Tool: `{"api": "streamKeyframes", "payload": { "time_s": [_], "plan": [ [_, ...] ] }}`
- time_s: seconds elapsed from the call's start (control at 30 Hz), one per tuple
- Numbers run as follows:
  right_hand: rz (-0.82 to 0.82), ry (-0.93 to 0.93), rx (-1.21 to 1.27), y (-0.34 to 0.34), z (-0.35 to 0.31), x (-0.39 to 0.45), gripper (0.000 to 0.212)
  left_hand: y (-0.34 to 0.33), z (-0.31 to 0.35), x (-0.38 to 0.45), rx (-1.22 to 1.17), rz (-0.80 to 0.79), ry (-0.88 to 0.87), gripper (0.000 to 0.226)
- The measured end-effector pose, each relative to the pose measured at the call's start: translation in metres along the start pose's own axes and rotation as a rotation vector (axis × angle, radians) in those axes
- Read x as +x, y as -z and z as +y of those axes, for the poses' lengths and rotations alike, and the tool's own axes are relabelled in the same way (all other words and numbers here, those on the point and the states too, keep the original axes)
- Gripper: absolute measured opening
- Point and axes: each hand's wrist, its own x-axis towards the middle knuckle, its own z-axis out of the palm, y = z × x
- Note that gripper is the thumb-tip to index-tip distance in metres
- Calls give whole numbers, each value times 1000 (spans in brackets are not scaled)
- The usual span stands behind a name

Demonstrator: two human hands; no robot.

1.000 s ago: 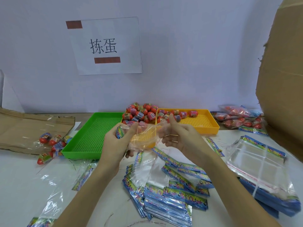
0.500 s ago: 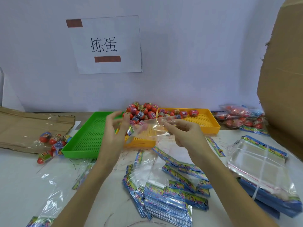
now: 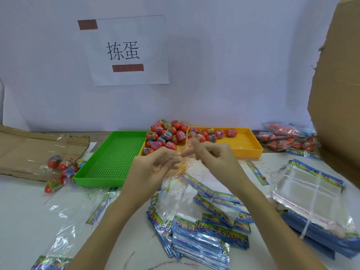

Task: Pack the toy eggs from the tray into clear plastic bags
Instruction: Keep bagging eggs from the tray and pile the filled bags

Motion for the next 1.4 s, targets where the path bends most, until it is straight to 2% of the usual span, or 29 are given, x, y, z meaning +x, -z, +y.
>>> {"api": "streamKeyframes", "payload": {
  "time_s": [0.1,0.17,0.3,0.47,0.63,0.77,0.97,1.1,1.23,1.4],
  "plan": [
    [-59,70,-262,-3,4,-1,30,1,0,0,-189,-76,146,19],
    [-79,88,-273,-4,2,-2,23,3,-2,0,-240,-101,199,20],
    [-114,124,-282,-3,-3,-2,28,8,-3,2,-337,-133,313,24],
    [-141,113,-407,-4,-1,-3,8,5,2,1,-323,-182,349,31],
    [-138,-4,-222,3,-4,-1,15,8,5,2,-310,-233,364,41],
    [-102,-94,25,5,-8,-2,17,16,9,5,-363,-264,374,52],
    [-56,-199,269,8,-9,-3,17,20,8,7,-388,-208,376,63],
    [-199,-271,405,10,-8,-3,29,19,10,6,-322,-125,305,62],
    [-346,-364,352,7,-8,-4,35,16,13,4,-213,-106,220,58],
    [-329,-408,368,9,-8,-5,26,13,14,3,-143,-86,159,57]
  ]
}}
